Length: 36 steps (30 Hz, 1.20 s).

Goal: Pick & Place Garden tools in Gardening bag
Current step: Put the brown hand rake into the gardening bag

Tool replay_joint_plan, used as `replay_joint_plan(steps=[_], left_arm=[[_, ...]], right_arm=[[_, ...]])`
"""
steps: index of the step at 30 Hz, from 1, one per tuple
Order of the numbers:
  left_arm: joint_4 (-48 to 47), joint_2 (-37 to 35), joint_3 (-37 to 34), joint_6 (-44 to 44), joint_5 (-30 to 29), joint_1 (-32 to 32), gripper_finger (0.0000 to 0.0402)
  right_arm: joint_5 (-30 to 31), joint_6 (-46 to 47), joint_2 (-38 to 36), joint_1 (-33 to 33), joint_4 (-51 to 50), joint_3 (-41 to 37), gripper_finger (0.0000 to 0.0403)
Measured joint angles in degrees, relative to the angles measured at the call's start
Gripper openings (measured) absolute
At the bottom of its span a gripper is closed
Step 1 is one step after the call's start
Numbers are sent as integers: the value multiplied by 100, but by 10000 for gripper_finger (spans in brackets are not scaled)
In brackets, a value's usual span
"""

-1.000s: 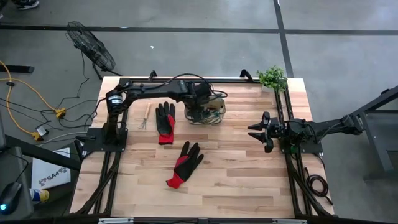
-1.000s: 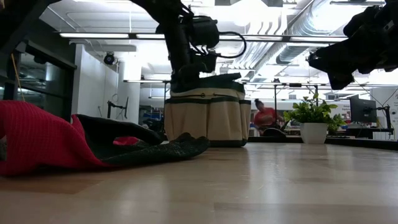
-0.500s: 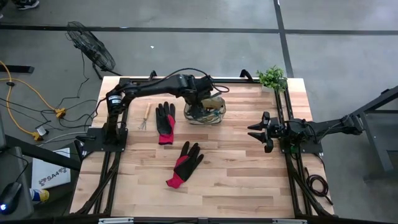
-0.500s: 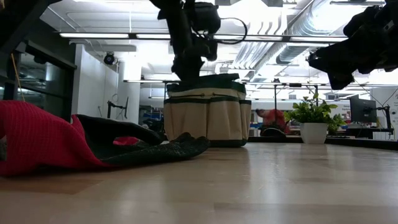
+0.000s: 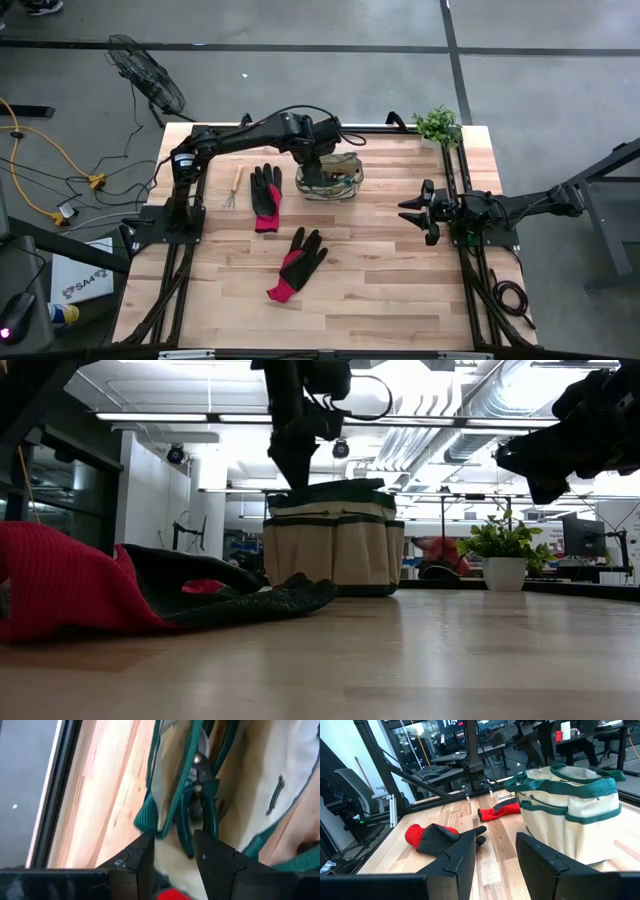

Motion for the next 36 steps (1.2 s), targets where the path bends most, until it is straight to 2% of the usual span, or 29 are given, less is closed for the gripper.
replay_joint_plan(steps=[6, 12, 19, 28, 31, 36], left_arm=[[-351, -174, 56, -387, -431, -112, 132], [-1010, -379, 56, -1632, -1225, -230, 132], [-1944, -382, 54, -2539, -1552, -293, 132], [-1939, -378, -30, -2713, -1637, -350, 132], [-1951, -383, -245, -2914, -1780, -381, 132], [-1842, -847, -1080, -3318, -1860, -479, 132]], right_arm=[[0, 1, 0, 2, 0, -1, 135], [2, -1, 0, 1, 2, 0, 135], [2, -1, 0, 0, 2, -1, 135], [1, 0, 0, 1, 2, 0, 135], [0, -1, 0, 2, 2, 0, 135], [2, -1, 0, 2, 2, 1, 135]])
